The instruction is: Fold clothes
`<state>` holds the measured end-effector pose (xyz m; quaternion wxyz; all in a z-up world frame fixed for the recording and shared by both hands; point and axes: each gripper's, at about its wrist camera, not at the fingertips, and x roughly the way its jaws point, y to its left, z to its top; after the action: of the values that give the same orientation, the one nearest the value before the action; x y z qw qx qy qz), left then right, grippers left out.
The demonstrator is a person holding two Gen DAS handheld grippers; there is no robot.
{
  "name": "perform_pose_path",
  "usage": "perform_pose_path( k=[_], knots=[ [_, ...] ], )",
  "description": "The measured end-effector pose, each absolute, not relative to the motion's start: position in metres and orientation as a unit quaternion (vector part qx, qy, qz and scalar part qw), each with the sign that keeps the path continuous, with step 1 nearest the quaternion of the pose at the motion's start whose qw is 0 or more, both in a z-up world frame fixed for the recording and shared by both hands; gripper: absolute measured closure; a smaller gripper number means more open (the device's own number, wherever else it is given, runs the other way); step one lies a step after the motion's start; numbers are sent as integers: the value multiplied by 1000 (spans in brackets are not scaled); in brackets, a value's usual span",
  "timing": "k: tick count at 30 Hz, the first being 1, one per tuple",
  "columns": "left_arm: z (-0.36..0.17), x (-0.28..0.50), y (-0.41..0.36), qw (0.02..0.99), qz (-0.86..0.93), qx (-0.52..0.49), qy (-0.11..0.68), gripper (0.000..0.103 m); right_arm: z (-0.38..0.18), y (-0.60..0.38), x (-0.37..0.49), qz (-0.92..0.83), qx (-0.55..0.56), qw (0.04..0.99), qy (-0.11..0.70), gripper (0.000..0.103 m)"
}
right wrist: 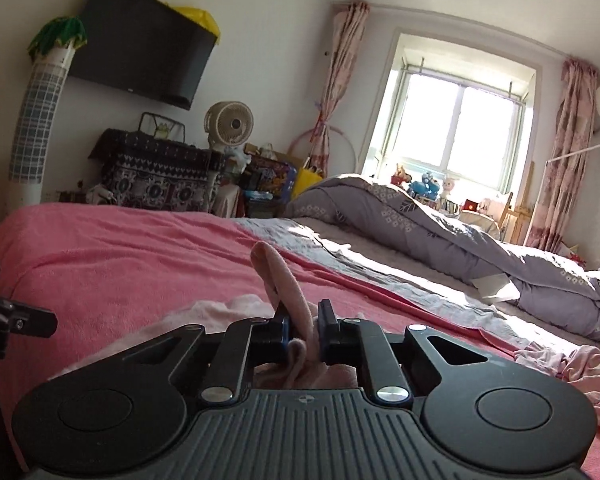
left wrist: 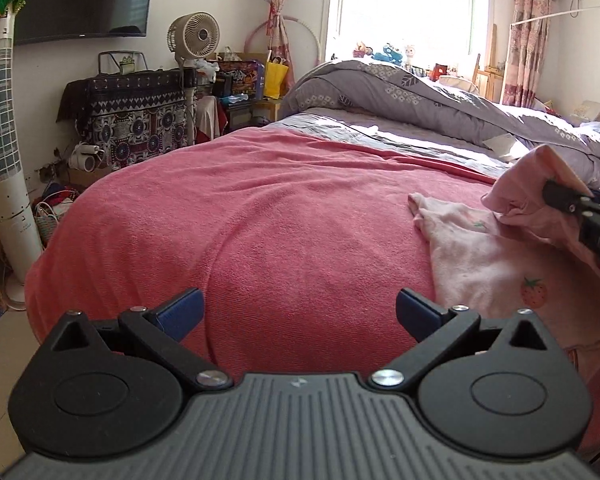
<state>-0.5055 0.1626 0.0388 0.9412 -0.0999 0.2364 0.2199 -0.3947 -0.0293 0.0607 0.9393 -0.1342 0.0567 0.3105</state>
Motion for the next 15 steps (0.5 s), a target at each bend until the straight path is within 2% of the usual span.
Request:
perform_pose_path(
  k=[4,10,11,12,13,14,15],
  knots=[
    [39,-514,182,932,244,-127,235,0,69,-12,-420,376,-135,916,37,93],
    [31,-513,188,927,242,-140,250,0,22,4,-453,407,-201,889,59,90],
    [30,-512,186,928,240,-136,251,0,19,-1,-456,392,-208,895,52,84],
    [30,-511,184,929,239,-131,252,0,18,-6,-457,369,-217,903,41,69],
    [30,-509,182,930,237,-129,252,0,17,-12,-458,346,-226,910,29,57],
    [29,-507,180,930,234,-127,252,0,16,-18,-460,324,-234,917,17,36],
    [29,-505,178,931,231,-126,253,0,14,-23,-461,305,-243,921,6,27]
  ],
)
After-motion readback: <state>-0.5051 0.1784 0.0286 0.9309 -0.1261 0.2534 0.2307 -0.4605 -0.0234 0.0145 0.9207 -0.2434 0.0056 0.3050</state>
